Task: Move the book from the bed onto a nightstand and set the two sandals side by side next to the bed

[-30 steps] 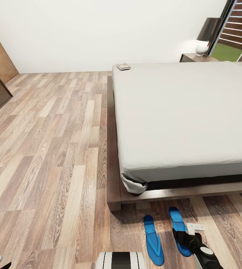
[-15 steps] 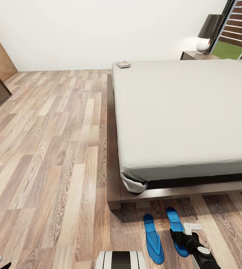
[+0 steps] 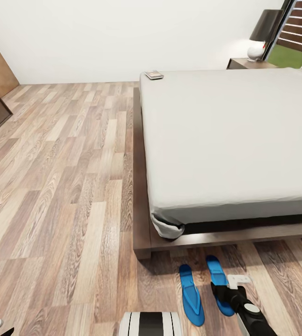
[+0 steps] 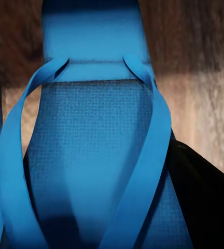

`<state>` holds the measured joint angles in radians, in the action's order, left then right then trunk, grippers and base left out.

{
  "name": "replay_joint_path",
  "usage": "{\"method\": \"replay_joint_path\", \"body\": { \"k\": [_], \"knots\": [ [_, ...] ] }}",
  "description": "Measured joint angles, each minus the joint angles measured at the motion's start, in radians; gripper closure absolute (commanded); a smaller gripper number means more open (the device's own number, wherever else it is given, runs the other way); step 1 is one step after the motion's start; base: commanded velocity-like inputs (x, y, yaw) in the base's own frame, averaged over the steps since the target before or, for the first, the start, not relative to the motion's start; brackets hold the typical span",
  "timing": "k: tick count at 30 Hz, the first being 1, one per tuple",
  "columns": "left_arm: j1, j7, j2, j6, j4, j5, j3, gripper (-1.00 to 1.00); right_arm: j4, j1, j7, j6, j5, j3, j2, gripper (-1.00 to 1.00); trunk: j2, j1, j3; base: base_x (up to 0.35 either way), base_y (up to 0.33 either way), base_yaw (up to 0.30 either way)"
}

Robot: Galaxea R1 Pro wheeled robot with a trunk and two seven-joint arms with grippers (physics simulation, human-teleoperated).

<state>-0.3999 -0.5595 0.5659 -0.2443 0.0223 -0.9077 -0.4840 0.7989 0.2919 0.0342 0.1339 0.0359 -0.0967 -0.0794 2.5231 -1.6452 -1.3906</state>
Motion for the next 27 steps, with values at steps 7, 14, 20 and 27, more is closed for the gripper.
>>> {"method": "replay_joint_path", "body": {
  "k": [7, 14, 20, 27],
  "knots": [
    [0.000, 0.002, 0.000, -0.003, -0.001, 0.000, 0.000, -1.00, 0.000, 0.023, -0.001, 0.000, 0.054, 0.003, 0.010, 1.00, 0.000, 0.000, 0.000, 0.000, 0.000, 0.000],
    [0.000, 0.001, 0.000, -0.004, -0.001, -0.001, 0.000, -1.00, -0.001, 0.034, -0.001, -0.032, 0.060, 0.017, 0.012, 1.00, 0.000, 0.000, 0.000, 0.000, 0.000, 0.000],
    [0.000, 0.002, 0.000, -0.005, -0.001, -0.001, 0.000, -1.00, -0.051, 0.039, -0.001, -0.073, 0.061, 0.024, 0.010, 1.00, 0.000, 0.000, 0.000, 0.000, 0.000, 0.000],
    [0.000, 0.003, -0.001, -0.005, 0.001, -0.001, 0.000, -1.00, -0.109, 0.039, -0.001, -0.137, 0.060, 0.025, 0.008, 1.00, 0.000, 0.000, 0.000, 0.000, 0.000, 0.000]
  ]
}}
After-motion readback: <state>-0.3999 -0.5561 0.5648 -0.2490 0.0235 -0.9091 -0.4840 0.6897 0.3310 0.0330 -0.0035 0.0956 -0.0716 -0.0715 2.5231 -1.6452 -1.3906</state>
